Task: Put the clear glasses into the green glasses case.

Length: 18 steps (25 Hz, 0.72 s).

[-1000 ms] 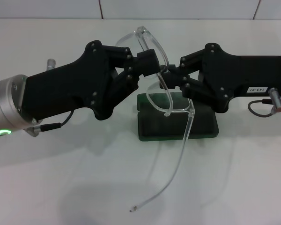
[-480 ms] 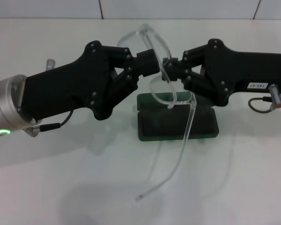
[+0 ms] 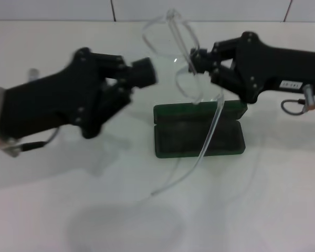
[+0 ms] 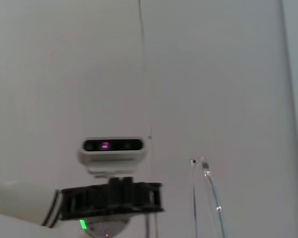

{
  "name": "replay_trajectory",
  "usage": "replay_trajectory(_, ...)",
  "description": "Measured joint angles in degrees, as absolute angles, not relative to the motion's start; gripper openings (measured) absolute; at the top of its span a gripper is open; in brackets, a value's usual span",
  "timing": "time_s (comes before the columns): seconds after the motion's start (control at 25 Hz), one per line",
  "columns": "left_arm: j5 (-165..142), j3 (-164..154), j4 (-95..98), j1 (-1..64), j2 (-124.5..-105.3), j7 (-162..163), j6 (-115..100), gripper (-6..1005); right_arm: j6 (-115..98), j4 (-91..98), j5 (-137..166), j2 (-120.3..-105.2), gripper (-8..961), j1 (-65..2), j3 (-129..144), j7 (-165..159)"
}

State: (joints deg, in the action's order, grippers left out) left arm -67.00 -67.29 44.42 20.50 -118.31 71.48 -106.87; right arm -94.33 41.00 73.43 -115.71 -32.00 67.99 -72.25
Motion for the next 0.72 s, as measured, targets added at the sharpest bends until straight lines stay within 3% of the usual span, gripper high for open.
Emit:
replay_trajectory(0.44,-67.4,-58.6,48.0,15.0,-115.68,76.0,-108.5,47,-100.7,41.3,64.9,-115.81,65,-27.4,58.4,-71.5)
replay_trajectory(0.64,-68.9,-59.0,48.0,15.1,-116.56,76.0,-108.7,47,-102.9,37.7,54.9,-115.95,65,-26.7,58.6,-70.1)
replay_trajectory(0.72,-70.8,-59.2,48.0,15.9,-117.93,75.9,-109.0,47,-104.5,35.4,51.6,-115.91,66,-27.4,58.6,-69.7)
